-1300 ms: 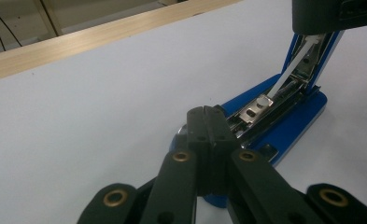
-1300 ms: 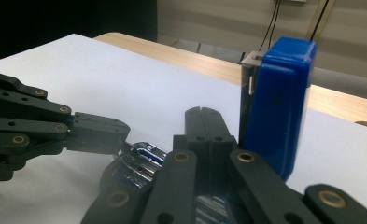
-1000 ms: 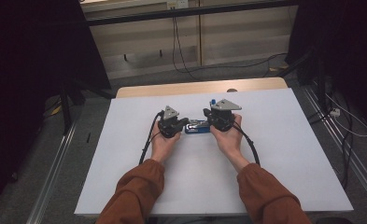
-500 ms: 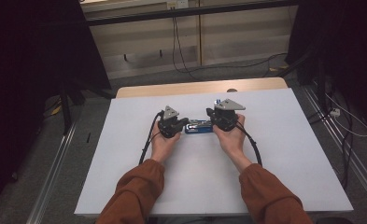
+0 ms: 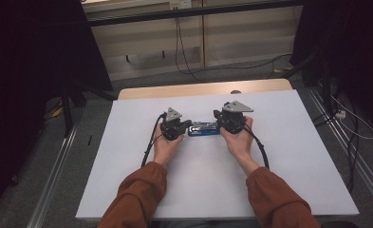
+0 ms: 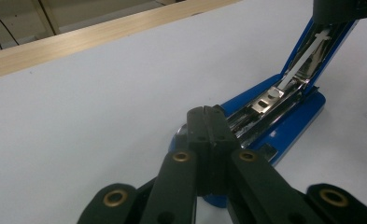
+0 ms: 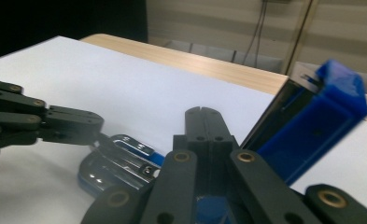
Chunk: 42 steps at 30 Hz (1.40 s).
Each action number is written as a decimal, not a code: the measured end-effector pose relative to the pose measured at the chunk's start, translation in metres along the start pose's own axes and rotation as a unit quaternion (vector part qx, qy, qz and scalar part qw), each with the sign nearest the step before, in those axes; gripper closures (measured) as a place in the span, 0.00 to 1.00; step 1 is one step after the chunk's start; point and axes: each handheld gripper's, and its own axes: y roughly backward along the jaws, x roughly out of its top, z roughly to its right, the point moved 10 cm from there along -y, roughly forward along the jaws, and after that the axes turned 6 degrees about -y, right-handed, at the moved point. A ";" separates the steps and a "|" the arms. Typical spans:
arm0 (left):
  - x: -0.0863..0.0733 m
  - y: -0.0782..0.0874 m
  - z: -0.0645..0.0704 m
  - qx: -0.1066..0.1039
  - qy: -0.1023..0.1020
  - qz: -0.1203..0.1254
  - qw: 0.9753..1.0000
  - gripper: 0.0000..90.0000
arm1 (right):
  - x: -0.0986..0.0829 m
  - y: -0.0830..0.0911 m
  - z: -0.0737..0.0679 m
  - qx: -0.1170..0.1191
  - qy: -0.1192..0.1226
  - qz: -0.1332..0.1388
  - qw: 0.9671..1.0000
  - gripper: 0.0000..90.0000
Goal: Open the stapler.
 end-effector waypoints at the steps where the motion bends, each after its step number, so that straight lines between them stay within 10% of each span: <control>1: 0.000 0.000 0.000 0.001 0.001 0.001 1.000 1.00 | 0.000 0.000 0.001 0.000 -0.002 0.000 1.000 1.00; 42: 0.000 0.000 0.000 0.000 -0.003 0.000 1.000 1.00 | -0.015 0.019 0.051 -0.039 -0.026 -0.008 0.999 1.00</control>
